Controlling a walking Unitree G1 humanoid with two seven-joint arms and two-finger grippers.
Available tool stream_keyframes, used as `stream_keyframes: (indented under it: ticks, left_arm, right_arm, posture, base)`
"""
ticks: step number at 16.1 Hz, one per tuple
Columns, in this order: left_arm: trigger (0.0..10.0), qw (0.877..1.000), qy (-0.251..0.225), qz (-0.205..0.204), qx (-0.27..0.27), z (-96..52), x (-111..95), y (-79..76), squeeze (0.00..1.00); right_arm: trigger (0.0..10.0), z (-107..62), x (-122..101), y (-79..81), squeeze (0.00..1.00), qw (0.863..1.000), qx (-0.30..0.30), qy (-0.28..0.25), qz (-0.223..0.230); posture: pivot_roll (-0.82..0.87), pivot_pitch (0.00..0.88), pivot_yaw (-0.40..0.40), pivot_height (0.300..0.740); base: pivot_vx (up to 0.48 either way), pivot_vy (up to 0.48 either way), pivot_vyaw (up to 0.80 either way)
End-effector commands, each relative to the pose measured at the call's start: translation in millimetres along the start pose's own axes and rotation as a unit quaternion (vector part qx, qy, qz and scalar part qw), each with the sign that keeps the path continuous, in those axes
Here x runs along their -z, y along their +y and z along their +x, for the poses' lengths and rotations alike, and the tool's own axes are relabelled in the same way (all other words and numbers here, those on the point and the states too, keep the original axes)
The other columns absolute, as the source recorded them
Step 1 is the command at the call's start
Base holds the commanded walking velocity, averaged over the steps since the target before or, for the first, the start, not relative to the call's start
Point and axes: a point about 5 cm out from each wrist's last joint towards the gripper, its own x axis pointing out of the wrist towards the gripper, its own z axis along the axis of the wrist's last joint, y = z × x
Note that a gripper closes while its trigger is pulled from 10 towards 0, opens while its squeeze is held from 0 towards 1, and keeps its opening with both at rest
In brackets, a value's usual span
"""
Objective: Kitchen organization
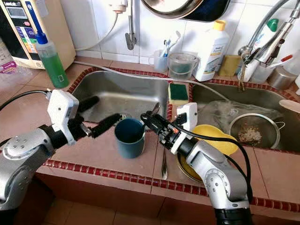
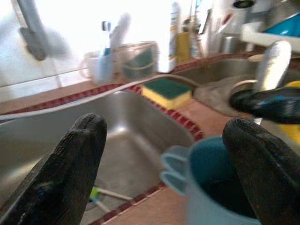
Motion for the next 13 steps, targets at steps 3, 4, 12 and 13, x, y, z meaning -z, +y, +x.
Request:
stream_keyframes:
  ticks: [3,4,12,13]
  left_arm:
    - [10.0,0.996,0.001,-0.006,0.088,-11.0,-6,-22.8,0.0]
    - [10.0,0.994,0.018,0.0,0.108,-13.4,-1,-29.3,0.0]
    - [10.0,0.988,0.05,-0.004,0.146,-17.7,9,-42.7,0.0]
    - [10.0,0.989,0.049,-0.004,0.142,-17.1,9,-41.9,0.0]
  right_arm:
    - [10.0,0.2,-3,-1.5,0.0,1.0,0.0,0.002,-0.004]
    - [10.0,0.3,-4,-1.5,0.0,1.0,0.0,0.002,-0.004]
    - [0.0,2.1,-10,-1.4,0.0,1.0,-0.007,-0.015,0.0]
    - [0.0,2.8,-12,-1.2,0.0,1.0,-0.009,-0.019,0.0]
  posture:
    - [-0.15,0.045,0.012,0.74]
    - [-0.15,0.043,0.013,0.74]
    - [-0.15,0.045,0.006,0.74]
    - [-0.15,0.045,0.005,0.74]
  base:
    - [0.0,0.0,0.0]
    - [0.0,0.0,0.0]
    - [0.0,0.0,0.0]
    - [0.0,0.0,0.0]
